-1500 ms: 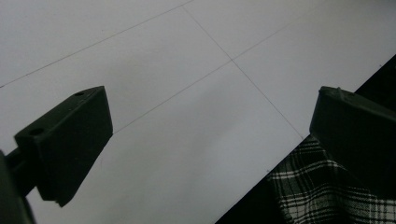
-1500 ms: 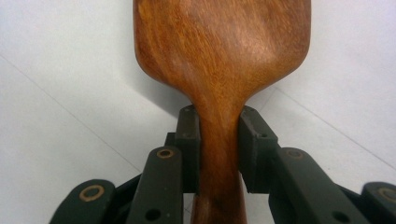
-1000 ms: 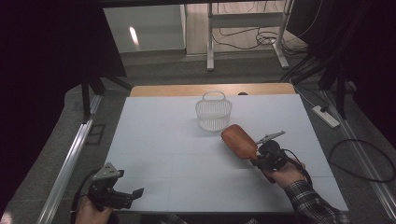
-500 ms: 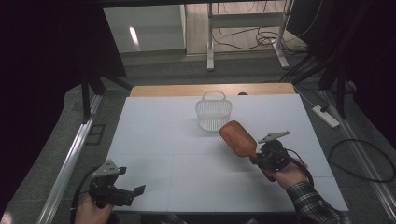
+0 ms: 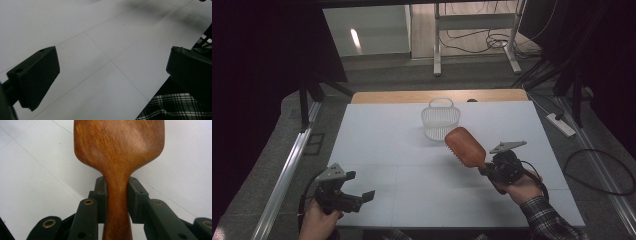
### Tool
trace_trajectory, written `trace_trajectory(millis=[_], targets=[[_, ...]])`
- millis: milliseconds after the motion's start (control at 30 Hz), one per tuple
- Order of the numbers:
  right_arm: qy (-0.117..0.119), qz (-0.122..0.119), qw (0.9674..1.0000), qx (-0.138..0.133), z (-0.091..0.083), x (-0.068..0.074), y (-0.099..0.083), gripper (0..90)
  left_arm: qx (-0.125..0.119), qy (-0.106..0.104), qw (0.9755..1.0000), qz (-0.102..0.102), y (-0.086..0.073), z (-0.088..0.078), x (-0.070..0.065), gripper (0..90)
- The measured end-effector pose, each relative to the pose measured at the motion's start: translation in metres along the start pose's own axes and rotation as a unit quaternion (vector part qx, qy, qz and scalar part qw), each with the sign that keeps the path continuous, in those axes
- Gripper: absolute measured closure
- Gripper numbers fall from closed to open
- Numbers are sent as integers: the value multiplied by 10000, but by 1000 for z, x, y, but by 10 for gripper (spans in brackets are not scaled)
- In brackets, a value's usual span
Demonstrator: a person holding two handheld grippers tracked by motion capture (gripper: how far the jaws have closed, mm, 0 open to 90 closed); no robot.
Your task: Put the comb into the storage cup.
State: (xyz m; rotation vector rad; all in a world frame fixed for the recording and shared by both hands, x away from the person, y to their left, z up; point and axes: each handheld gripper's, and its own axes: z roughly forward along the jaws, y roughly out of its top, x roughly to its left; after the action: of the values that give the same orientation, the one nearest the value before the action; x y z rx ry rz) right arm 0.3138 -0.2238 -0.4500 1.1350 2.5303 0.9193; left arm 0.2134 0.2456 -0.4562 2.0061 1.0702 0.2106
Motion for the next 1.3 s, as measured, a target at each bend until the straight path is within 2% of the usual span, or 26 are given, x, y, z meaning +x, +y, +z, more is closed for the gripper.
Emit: trace_trajectory(millis=[167,267,767,1033,1300], targets=[[38,-16,10000,-90,-3,2,0,720,-28,-123,9999,51,10,5,-1,0],[74,-1,9999,-144,-6,3,0,720,-37,-138,9997,176,20,9,-3,0],[170,-143,9989,-416,-14,14,2,719,-28,-497,9984,274,52,36,-10,0],[310,-167,9981,-515,-15,19,4,719,-64,-701,9974,181,64,49,-14,0],[407,-219,9974,-557,-13,26,6,719,-113,-981,9950,135,80,65,-17,0]])
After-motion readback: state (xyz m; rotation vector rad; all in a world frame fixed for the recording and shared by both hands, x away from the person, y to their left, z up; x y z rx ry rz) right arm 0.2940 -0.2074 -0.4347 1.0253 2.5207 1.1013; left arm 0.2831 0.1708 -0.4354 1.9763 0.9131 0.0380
